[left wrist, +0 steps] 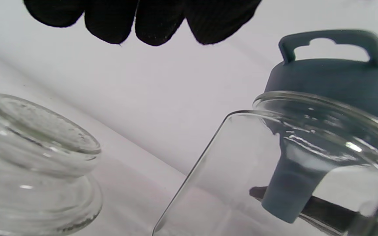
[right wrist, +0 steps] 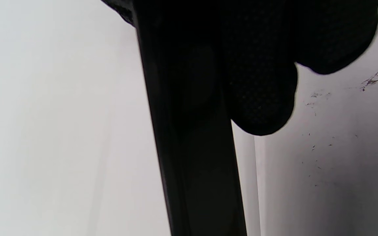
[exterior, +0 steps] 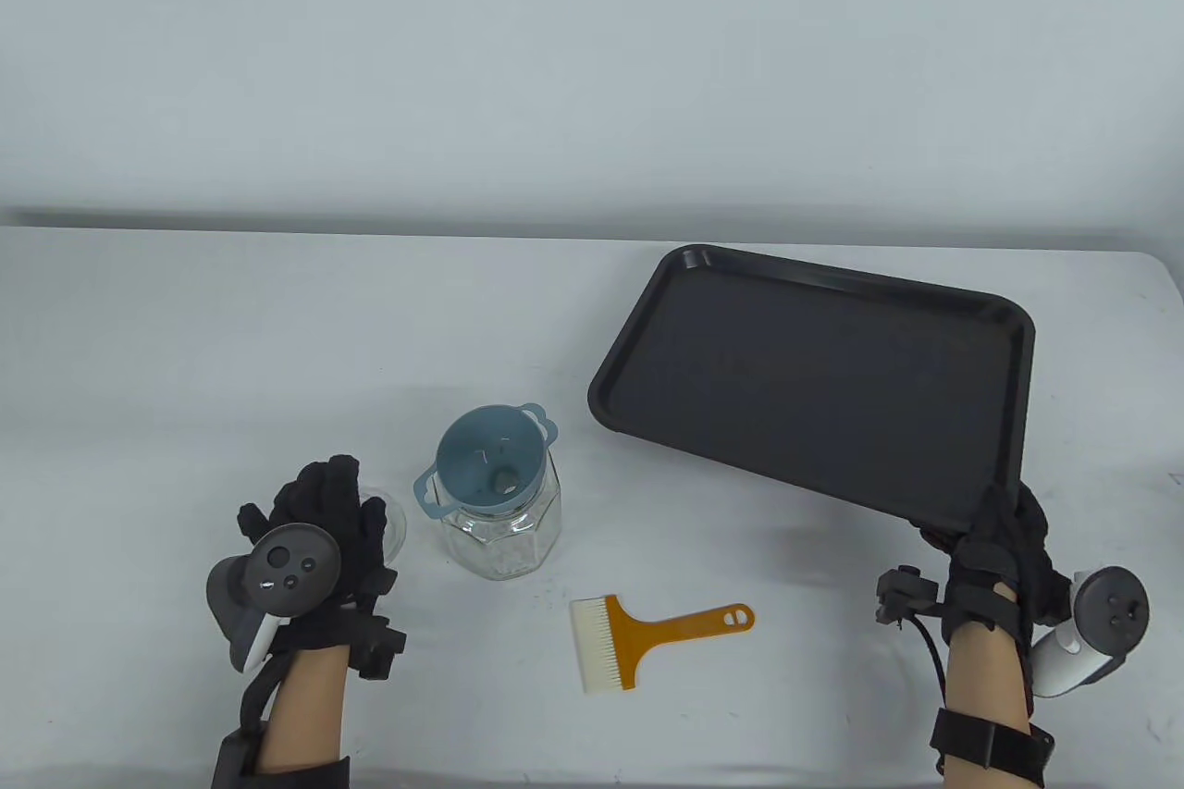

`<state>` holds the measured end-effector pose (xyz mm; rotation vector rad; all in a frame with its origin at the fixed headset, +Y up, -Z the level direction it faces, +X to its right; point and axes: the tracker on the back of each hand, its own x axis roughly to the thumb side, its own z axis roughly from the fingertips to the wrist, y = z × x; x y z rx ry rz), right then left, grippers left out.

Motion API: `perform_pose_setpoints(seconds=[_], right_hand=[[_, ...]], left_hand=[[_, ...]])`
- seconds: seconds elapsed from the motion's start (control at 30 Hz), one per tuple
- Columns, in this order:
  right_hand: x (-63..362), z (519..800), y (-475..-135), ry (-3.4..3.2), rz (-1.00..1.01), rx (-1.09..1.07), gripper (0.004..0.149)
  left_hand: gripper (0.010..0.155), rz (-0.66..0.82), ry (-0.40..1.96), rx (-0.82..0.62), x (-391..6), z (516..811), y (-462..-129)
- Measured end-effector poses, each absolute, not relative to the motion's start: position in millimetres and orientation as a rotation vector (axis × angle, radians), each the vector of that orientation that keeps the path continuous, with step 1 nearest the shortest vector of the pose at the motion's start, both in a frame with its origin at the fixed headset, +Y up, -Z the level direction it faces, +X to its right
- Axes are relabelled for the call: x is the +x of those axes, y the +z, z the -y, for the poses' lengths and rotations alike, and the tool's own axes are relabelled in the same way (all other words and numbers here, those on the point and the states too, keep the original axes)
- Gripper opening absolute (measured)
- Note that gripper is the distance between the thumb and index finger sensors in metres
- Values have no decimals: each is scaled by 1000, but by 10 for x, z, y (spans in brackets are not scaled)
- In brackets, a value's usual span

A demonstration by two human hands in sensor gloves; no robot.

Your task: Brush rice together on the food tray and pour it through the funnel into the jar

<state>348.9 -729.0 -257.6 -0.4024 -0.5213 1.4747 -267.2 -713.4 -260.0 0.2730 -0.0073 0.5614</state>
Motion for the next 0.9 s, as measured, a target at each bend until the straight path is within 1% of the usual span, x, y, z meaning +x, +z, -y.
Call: perform_pose_setpoints(seconds=[0.1,0.53,0.9], right_hand=[[3480,7323,-2582,1497,503,-409,55],[3523,7450,-2622,1568,437,-462,54],[3693,7594,-2611,1753,401,-626,52]], left_hand=[[65,7,561,245,-2653,7165,-2599],[65,-17,568,221,-2669,7192,-2599],[66,-21,565,200,-2650,7210,-2608]])
